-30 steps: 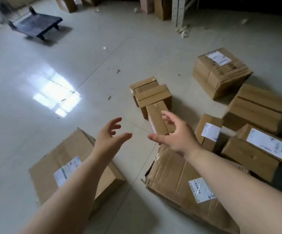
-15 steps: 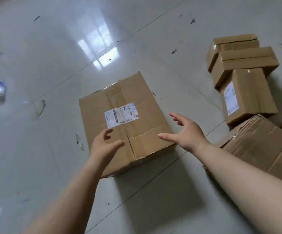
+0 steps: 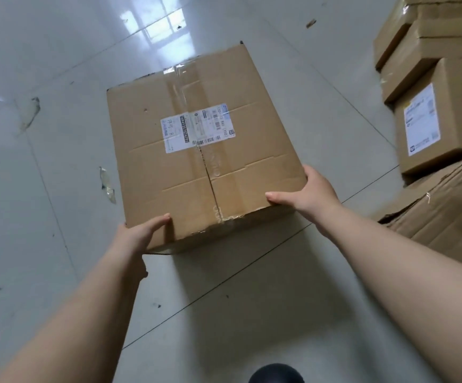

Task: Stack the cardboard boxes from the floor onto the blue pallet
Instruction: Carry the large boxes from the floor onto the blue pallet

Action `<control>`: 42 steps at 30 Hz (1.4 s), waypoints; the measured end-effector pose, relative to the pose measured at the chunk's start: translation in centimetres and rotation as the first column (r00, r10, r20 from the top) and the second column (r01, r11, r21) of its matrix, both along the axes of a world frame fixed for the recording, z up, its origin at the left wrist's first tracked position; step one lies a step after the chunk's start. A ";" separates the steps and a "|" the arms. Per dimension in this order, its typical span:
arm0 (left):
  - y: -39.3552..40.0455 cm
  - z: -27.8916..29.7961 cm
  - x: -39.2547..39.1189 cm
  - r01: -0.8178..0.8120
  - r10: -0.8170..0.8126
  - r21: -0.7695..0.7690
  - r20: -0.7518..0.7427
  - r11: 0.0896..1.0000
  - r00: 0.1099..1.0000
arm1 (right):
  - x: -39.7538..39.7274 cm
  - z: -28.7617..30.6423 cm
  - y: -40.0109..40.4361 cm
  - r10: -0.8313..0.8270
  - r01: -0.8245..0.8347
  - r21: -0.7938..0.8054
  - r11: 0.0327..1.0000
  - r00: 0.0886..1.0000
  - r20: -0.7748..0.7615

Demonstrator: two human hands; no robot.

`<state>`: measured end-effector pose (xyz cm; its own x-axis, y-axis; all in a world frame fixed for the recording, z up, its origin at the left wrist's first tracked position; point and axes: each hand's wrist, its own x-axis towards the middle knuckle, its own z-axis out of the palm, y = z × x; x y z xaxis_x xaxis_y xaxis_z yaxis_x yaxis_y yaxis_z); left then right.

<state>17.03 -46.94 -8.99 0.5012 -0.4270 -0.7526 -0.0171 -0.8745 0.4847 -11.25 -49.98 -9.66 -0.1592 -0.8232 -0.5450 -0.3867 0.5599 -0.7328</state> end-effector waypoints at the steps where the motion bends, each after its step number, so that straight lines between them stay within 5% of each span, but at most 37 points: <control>1: -0.1 0.3 0.0 -0.017 0.018 -0.052 0.014 0.998 1.000 | -0.1 0.5 -0.2 -0.015 0.015 -0.018 1.000 1.000 0.022; 7: -3.0 7.6 -0.8 -0.063 0.052 -0.156 -0.071 0.986 0.996 | -0.6 7.0 -3.7 -0.151 0.168 -0.102 0.981 0.977 0.153; 13: -7.9 18.7 -4.1 0.081 -0.096 -0.250 -0.050 0.965 0.994 | -4.6 16.1 -5.4 -0.241 0.252 -0.042 0.967 0.954 0.180; 23: -14.7 43.9 -24.6 0.374 -0.442 -0.532 -0.001 0.760 0.897 | -23.5 41.5 -3.8 -0.514 0.573 -0.262 0.776 0.816 0.265; 30: -9.9 67.3 -43.2 0.535 -0.747 -0.667 -0.049 0.518 0.662 | -37.8 67.7 11.2 -0.766 0.746 -0.466 0.475 0.612 0.199; 32: -8.3 70.2 -46.1 0.545 -0.789 -0.698 -0.046 0.464 0.613 | -39.1 71.4 14.2 -0.785 0.754 -0.478 0.451 0.590 0.189; 37: -0.6 83.4 -55.5 0.608 -0.909 -0.742 -0.004 0.282 0.418 | -41.0 85.4 27.5 -0.918 0.842 -0.512 0.172 0.326 0.227; 42: 9.4 92.0 -61.1 0.661 -0.991 -0.750 0.067 0.026 0.115 | -37.6 92.3 40.4 -0.951 0.805 -0.577 -0.139 0.055 0.306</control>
